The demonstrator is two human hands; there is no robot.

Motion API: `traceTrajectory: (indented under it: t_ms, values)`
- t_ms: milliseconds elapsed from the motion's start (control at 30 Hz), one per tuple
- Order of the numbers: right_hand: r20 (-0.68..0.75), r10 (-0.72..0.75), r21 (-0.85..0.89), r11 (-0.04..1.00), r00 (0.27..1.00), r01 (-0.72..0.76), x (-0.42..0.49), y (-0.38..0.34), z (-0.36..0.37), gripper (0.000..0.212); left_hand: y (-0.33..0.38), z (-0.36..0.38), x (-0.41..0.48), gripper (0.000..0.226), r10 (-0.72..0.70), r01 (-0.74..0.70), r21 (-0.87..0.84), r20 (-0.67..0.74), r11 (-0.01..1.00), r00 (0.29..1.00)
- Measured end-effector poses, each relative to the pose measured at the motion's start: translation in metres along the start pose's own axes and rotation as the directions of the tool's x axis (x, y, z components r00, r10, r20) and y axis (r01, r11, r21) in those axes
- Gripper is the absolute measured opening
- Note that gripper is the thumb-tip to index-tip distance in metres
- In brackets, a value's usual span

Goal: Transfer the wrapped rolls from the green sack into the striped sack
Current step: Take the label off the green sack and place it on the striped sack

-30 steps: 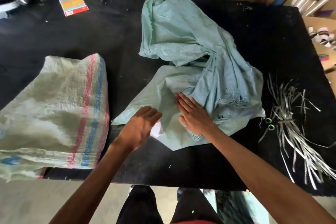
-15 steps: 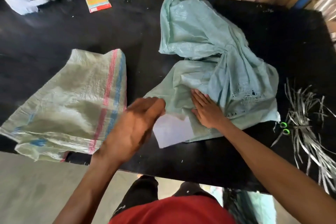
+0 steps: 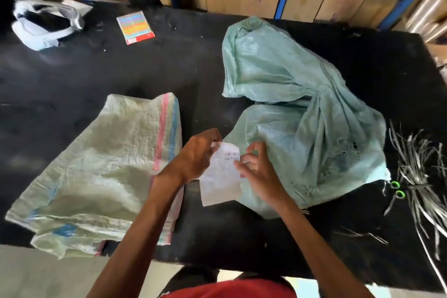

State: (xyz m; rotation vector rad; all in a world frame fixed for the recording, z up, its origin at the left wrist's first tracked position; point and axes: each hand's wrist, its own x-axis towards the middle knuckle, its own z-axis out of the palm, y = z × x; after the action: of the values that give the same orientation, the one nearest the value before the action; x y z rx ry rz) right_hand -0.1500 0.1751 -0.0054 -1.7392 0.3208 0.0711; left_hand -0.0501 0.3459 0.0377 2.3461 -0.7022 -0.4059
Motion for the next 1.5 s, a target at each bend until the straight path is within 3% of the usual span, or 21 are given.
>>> traceTrajectory:
  t_ms: [100, 167, 233, 267, 333, 367, 433, 500, 733, 867, 1000, 1100, 1167, 1233, 1333, 1400, 1500]
  values:
    - [-0.154, -0.102, -0.020, 0.995, 0.983, 0.101, 0.004, 0.009, 0.036, 0.036, -0.031, -0.013, 0.001, 0.011, 0.024, -0.025, -0.077, -0.015, 0.997, 1.000]
    - [-0.226, -0.098, 0.024, 0.994, 0.969, 0.106, 0.014, 0.005, 0.057, 0.032, -0.051, -0.020, -0.002, 0.046, 0.037, -0.051, -0.151, -0.095, 0.987, 0.995]
    - [-0.271, -0.089, 0.026, 0.995, 0.959, 0.100, 0.030, -0.004, 0.085, 0.029, -0.076, -0.030, -0.005, 0.079, -0.116, 0.052, -0.263, -0.232, 0.963, 0.966]
    - [-0.288, -0.088, 0.016, 0.995, 0.954, 0.096, 0.038, -0.009, 0.097, 0.027, -0.087, -0.034, -0.007, 0.085, -0.242, 0.144, -0.339, -0.268, 0.930, 0.932]
    - [-0.303, -0.088, -0.016, 0.996, 0.949, 0.087, 0.060, -0.021, 0.126, 0.022, -0.116, -0.046, -0.011, 0.078, -0.457, 0.295, -0.501, -0.237, 0.813, 0.857]
    - [-0.294, -0.090, -0.027, 0.996, 0.952, 0.086, 0.070, -0.025, 0.138, 0.020, -0.129, -0.051, -0.015, 0.069, -0.498, 0.315, -0.575, -0.191, 0.755, 0.846]
    - [-0.248, -0.104, -0.050, 0.994, 0.963, 0.094, 0.091, -0.033, 0.165, 0.021, -0.158, -0.062, -0.022, 0.048, -0.518, 0.295, -0.700, -0.124, 0.650, 0.846]
    - [-0.194, -0.121, -0.083, 0.991, 0.974, 0.107, 0.112, -0.038, 0.192, 0.025, -0.184, -0.077, -0.025, 0.028, -0.501, 0.250, -0.730, -0.145, 0.636, 0.853]
    - [-0.085, -0.145, -0.167, 0.977, 0.986, 0.129, 0.191, -0.054, 0.278, 0.037, -0.272, -0.127, -0.003, 0.030, -0.427, 0.253, -0.442, -0.354, 0.860, 0.832]
    - [-0.035, -0.073, -0.289, 0.956, 0.997, 0.060, 0.216, -0.027, 0.316, 0.045, -0.333, -0.120, 0.011, 0.042, -0.457, 0.399, -0.261, -0.224, 0.879, 0.861]
    - [-0.015, 0.041, -0.456, 0.889, 0.999, -0.043, 0.212, 0.014, 0.324, 0.050, -0.365, -0.081, 0.007, 0.049, -0.482, 0.454, -0.263, -0.047, 0.851, 0.875]
    - [0.018, 0.066, -0.529, 0.847, 0.998, -0.046, 0.211, 0.030, 0.320, 0.053, -0.374, -0.060, -0.002, 0.051, -0.461, 0.427, -0.264, -0.079, 0.865, 0.884]
    - [0.087, 0.059, -0.688, 0.726, 0.994, 0.017, 0.211, 0.033, 0.320, 0.057, -0.377, -0.051, -0.006, 0.053, -0.417, 0.379, -0.242, -0.125, 0.893, 0.900]
    - [0.084, -0.011, -0.845, 0.529, 0.996, 0.077, 0.212, 0.027, 0.320, 0.057, -0.372, -0.050, -0.007, 0.059, -0.341, 0.339, -0.045, -0.177, 0.940, 0.923]
    - [0.141, -0.202, -0.871, 0.441, 0.969, 0.218, 0.217, 0.016, 0.317, 0.060, -0.367, -0.061, -0.002, 0.074, -0.235, 0.279, 0.215, -0.209, 0.936, 0.949]
    - [0.259, -0.224, -0.840, 0.427, 0.939, 0.334, 0.221, 0.021, 0.313, 0.067, -0.372, -0.072, 0.004, 0.092, -0.144, 0.170, 0.300, -0.105, 0.939, 0.984]
    - [0.347, -0.111, -0.835, 0.415, 0.931, 0.360, 0.223, 0.041, 0.306, 0.087, -0.390, -0.080, 0.016, 0.109, -0.095, 0.041, 0.406, 0.115, 0.913, 0.989]
